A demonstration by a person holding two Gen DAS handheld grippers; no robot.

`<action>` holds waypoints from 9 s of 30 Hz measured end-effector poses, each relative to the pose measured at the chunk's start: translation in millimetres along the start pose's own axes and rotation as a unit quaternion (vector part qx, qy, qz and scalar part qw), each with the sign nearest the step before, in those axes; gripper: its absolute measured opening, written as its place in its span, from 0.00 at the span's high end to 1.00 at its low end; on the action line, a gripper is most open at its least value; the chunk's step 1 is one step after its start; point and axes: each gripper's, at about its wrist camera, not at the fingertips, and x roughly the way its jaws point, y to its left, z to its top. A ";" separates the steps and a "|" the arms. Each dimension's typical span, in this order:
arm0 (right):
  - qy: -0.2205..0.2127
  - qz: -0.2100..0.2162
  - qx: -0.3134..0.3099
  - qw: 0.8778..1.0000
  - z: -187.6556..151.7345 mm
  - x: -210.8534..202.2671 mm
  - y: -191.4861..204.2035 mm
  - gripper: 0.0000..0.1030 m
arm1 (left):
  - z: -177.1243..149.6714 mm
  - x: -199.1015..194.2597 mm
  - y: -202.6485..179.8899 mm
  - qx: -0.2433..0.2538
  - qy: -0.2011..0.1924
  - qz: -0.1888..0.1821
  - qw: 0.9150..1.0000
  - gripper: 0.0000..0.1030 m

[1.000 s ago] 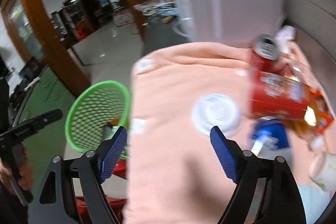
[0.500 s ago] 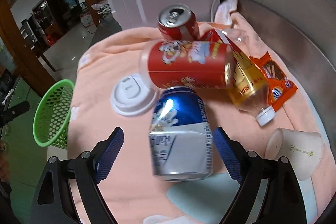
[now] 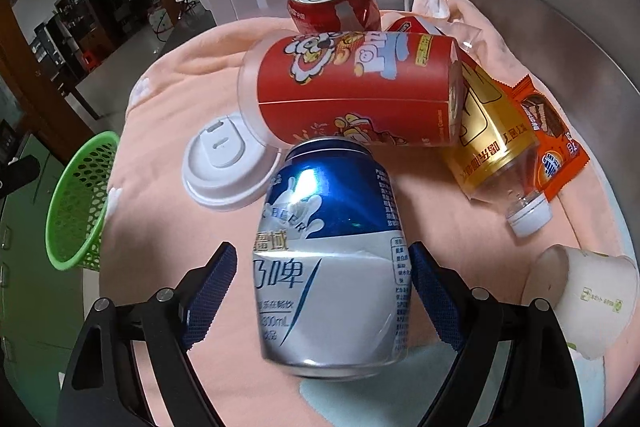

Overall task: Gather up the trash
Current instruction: 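Move the right tool to the blue-and-white beer can and grasp it, then grasp the red cup by its rim with the left tool while the right tool lifts the can, then carry the red cup over the basket with the left tool while the right tool carries the can, then open the left tool to drop the red cup while the right tool lowers the beer can into the basket, then move the right tool to the red Coca-Cola can and grasp it while the left tool returns to the counter, then grasp the white cup lid with the left tool while the right tool lifts the Coca-Cola can, then carry the white lid into the basket and open the left tool while the right tool carries the can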

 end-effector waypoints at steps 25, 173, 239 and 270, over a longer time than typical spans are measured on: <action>-0.021 0.005 0.045 0.999 -35.1 -43.2 -33.0 0.32 | 29.6 85.2 -101.8 0.102 0.042 -0.129 0.985 0.38; -0.055 0.047 -0.040 0.997 82.8 -11.9 89.3 0.21 | -33.3 -60.8 139.2 -0.129 -0.058 0.036 0.989 0.53; -0.051 0.034 0.012 0.998 43.3 -53.0 -34.8 0.43 | 17.9 149.1 -107.7 0.181 0.068 -0.019 0.981 0.19; -0.052 0.060 -0.002 0.997 23.8 -59.6 -2.8 0.43 | 8.7 64.3 -59.1 0.125 -0.008 -0.036 0.991 0.26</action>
